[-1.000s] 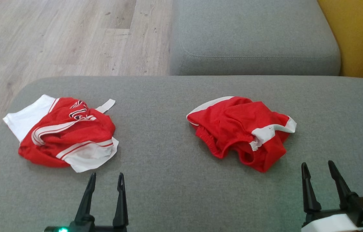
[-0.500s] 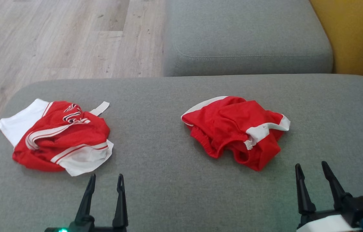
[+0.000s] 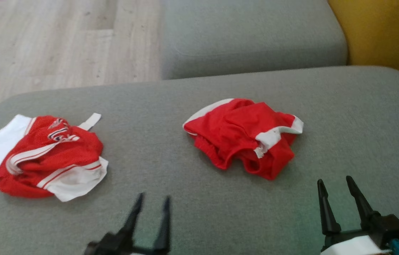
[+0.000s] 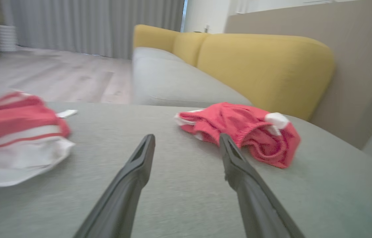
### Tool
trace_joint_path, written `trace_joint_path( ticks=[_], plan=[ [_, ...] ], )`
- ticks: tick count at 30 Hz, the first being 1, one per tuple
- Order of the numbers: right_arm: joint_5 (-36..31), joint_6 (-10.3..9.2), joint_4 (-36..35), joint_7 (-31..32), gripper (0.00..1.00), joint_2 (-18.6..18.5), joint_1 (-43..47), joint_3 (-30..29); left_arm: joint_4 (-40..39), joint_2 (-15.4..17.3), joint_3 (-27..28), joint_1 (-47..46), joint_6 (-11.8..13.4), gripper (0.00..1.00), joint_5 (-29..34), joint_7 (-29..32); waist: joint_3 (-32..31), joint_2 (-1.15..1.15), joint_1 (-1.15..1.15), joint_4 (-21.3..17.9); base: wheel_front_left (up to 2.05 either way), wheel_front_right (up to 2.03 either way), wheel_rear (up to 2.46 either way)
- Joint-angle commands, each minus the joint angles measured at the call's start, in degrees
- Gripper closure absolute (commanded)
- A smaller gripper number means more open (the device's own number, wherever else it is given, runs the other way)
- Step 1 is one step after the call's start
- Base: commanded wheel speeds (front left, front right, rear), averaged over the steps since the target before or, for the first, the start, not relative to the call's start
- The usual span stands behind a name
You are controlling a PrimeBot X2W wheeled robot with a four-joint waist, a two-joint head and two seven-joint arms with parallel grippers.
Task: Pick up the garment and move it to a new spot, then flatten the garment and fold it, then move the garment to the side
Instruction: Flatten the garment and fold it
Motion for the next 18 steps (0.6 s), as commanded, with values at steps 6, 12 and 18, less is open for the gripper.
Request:
trace_joint_path(
  ticks=[6, 12, 18],
  plan=[
    [-1.17, 0.26, -2.42, -0.36, 0.00, -0.39, -4.29, 2.20, 9.04, -0.49, -10.48, -15.54, -4.80, 0.00, -11.88, -0.43, 4.30, 0.00, 0.00, -5.27, 0.00, 0.00, 0.00],
    [-1.61, 0.26, -3.16, -0.36, 0.00, -0.39, -6.50, 2.66, 16.16, -0.49, -20.46, -27.44, -6.04, 0.00, -23.12, 2.14, 8.99, 0.00, 0.00, -8.87, 0.00, 0.00, 0.00],
    [-1.64, 0.26, -3.30, -0.36, 0.00, -0.39, -8.33, 3.49, 20.04, -0.49, -26.61, -34.87, -6.14, 0.00, -30.12, 3.05, 12.02, 0.00, 0.00, -11.13, 0.00, 0.00, 0.00]
  ],
)
